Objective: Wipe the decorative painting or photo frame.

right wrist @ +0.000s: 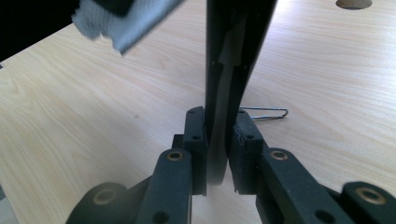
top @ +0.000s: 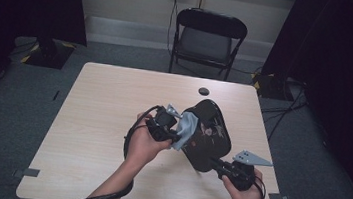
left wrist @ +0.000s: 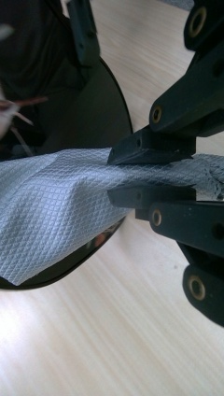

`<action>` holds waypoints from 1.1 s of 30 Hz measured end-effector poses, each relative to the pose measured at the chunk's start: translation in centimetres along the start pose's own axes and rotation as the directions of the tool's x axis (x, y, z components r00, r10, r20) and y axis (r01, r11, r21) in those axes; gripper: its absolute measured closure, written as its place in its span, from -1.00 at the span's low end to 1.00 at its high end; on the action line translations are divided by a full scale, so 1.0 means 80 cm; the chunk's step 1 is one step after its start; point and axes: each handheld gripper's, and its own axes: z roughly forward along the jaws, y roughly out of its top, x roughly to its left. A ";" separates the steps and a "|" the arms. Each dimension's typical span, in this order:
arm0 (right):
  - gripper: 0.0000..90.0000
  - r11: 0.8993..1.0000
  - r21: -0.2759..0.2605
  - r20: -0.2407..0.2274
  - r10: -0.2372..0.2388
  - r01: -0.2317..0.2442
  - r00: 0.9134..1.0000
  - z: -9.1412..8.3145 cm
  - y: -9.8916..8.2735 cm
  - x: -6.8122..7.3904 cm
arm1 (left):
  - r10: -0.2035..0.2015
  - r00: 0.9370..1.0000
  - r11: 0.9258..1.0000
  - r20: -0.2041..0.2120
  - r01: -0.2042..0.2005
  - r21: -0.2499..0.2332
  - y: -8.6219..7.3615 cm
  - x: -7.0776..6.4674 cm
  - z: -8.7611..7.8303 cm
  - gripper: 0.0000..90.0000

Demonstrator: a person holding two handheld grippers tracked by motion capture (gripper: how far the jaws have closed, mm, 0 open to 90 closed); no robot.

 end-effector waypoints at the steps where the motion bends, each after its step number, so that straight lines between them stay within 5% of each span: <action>1: 0.77 1.000 0.000 0.000 0.001 -0.001 1.000 0.000 0.000 0.000 | -0.010 1.000 1.000 0.002 0.010 0.001 -0.004 0.000 0.005 0.77; 24: 0.76 1.000 0.002 -0.002 0.001 -0.001 1.000 0.000 0.000 0.000 | -0.070 0.997 0.987 0.021 0.066 0.147 -0.081 -0.002 0.084 0.77; 33: 0.76 1.000 0.003 0.000 -0.002 0.002 1.000 0.000 0.000 0.000 | -0.065 0.998 0.987 0.020 0.062 0.151 -0.078 -0.003 0.077 0.77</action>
